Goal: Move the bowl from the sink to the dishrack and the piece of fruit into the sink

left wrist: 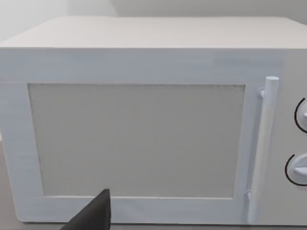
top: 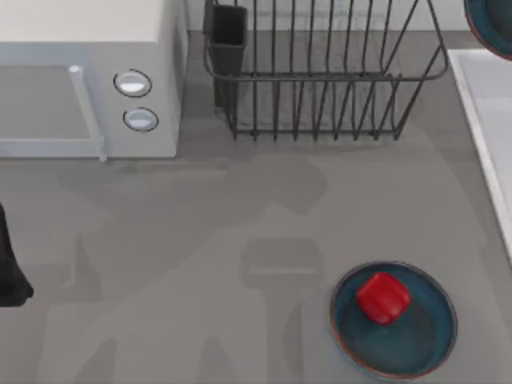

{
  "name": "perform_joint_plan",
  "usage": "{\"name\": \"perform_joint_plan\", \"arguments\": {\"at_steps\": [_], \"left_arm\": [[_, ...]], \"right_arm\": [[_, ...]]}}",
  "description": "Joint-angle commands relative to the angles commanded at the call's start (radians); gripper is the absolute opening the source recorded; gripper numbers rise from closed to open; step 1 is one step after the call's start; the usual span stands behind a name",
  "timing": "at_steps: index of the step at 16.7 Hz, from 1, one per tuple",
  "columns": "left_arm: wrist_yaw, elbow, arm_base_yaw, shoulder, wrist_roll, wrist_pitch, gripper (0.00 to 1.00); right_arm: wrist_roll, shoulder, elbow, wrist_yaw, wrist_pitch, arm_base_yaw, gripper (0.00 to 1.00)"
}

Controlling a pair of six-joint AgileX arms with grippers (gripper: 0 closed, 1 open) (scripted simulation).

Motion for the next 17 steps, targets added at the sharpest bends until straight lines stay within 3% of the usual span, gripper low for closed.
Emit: {"name": "perform_joint_plan", "arguments": {"at_steps": [5,8,12,17], "left_arm": [[0.0,0.0,0.0,0.0,0.0,0.0,1.0],[0.0,0.0,0.0,0.0,0.0,0.0,1.0],[0.0,0.0,0.0,0.0,0.0,0.0,1.0],[0.0,0.0,0.0,0.0,0.0,0.0,1.0]], "right_arm": [[0.186,0.023,-0.016,0.223,0.445,0.366,0.0],[0.261,0.019,-0.029,0.33,0.658,0.517,0.0],[0.31,0.017,-0.041,0.411,0.802,0.62,0.0],[0.315,0.017,-0.04,0.413,0.81,0.624,0.0]]}}
